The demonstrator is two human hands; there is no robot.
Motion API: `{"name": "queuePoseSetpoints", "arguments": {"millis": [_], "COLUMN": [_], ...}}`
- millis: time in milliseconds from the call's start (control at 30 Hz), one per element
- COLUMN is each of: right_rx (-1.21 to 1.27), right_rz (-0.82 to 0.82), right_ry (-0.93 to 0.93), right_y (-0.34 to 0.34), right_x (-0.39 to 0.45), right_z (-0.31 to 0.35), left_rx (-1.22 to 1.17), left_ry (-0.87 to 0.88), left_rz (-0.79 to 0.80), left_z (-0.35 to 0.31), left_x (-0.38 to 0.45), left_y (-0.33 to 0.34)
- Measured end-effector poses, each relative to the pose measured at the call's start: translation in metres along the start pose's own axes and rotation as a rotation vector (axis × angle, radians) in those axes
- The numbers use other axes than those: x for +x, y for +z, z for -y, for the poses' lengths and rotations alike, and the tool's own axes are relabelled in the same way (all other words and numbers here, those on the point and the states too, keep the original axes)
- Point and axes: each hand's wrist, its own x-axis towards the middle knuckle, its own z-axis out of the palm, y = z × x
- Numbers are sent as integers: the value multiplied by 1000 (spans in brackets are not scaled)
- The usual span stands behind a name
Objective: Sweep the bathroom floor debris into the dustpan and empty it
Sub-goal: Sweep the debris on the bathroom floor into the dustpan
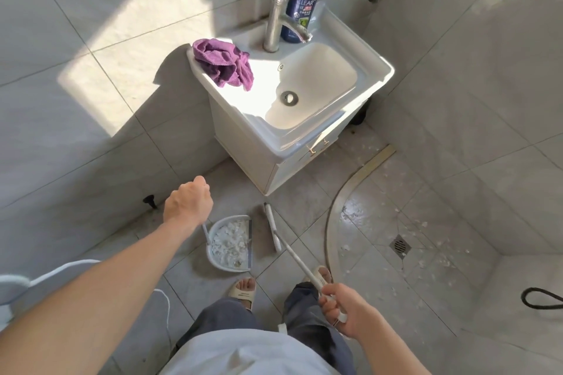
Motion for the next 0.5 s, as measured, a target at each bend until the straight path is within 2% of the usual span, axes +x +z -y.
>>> {"name": "queuePoseSetpoints", "arguments": {"millis": [167, 333, 500], "right_rx": [157, 148, 276], "right_rz": [135, 139, 139], "right_ry": [46, 6, -95], "right_y": [-11, -63, -99], "right_x": [3, -5, -20], "right_z": [0, -9, -16], "left_rx": [18, 12, 56], "left_ry": [-21, -20, 156], "left_rz": [16, 63, 109], "left_z": [-4, -19, -80], "left_x": [-2, -9, -21], "left_y": [-3, -5, -10]}}
